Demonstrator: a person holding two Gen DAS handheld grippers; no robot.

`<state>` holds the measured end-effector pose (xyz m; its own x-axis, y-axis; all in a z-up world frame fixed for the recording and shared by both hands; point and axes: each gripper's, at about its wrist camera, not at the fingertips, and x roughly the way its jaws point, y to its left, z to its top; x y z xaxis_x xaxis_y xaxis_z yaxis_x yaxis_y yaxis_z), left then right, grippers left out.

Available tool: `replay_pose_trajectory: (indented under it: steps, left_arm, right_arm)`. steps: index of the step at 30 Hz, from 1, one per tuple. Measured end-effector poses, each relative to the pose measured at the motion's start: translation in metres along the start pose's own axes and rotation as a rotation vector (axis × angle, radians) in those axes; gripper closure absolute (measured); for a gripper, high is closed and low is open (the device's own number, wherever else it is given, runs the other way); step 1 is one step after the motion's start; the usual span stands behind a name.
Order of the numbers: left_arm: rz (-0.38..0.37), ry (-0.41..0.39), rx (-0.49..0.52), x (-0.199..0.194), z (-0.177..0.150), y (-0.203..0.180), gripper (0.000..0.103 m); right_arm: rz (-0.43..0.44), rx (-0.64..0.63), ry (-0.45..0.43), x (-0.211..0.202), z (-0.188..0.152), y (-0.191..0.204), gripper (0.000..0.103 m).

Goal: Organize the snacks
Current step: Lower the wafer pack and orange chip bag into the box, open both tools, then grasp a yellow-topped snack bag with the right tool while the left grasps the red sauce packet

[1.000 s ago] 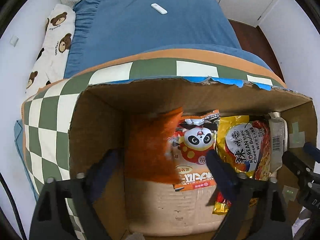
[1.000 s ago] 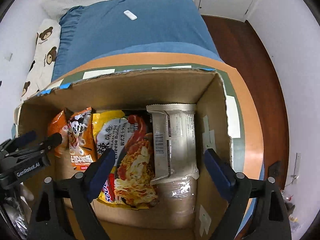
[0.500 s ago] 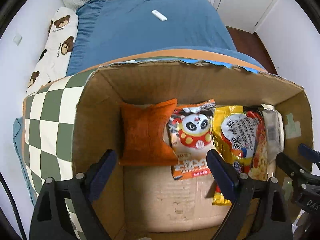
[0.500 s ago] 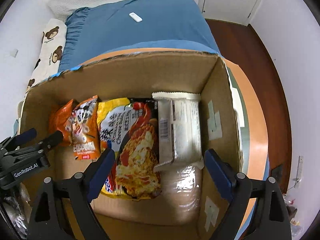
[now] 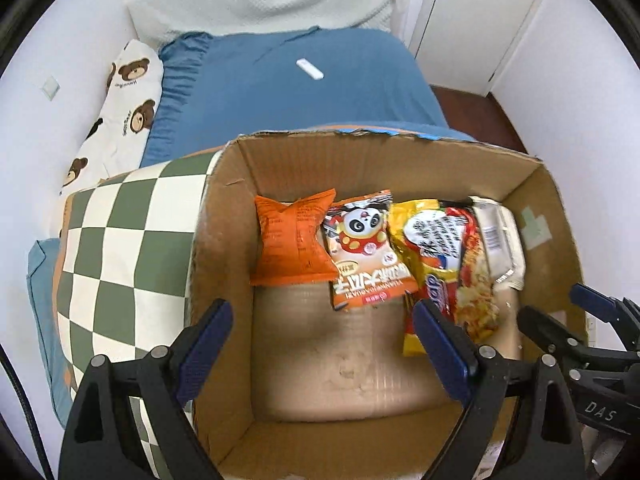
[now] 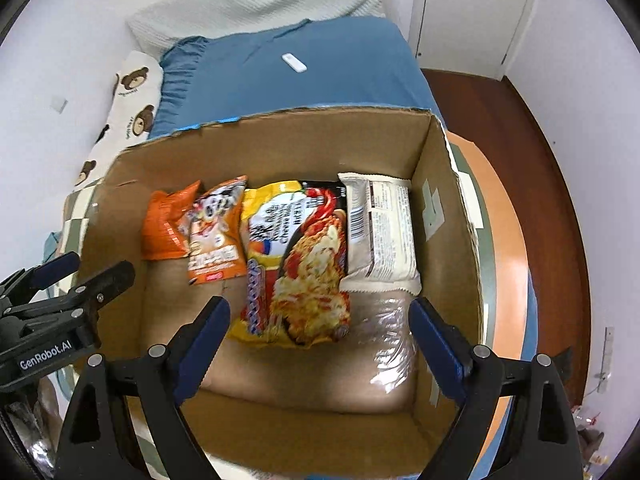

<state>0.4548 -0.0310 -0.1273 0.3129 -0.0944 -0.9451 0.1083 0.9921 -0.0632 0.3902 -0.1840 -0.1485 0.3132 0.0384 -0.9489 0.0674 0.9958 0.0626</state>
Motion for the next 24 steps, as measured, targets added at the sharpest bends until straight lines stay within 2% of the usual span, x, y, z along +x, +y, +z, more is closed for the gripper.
replay_pose_trajectory:
  steps: [10, 17, 21, 24]
  left_arm:
    - [-0.011, -0.14, 0.023, -0.072, -0.037, -0.005, 0.011]
    - [-0.034, -0.192, 0.012, -0.107, -0.064, -0.004, 0.011]
    - [-0.017, -0.173, 0.0, -0.106, -0.093, 0.003, 0.011]
    - [-0.006, -0.089, -0.035, -0.081, -0.12, 0.011, 0.011]
  right_arm:
    - [0.008, -0.04, -0.125, -0.067, -0.031, 0.014, 0.01]
    - [0.05, -0.036, -0.191, -0.112, -0.062, 0.02, 0.01]
    - [0.099, -0.001, -0.179, -0.115, -0.093, 0.014, 0.01]
    - [0.112, 0.013, -0.128, -0.095, -0.122, 0.01, 0.01]
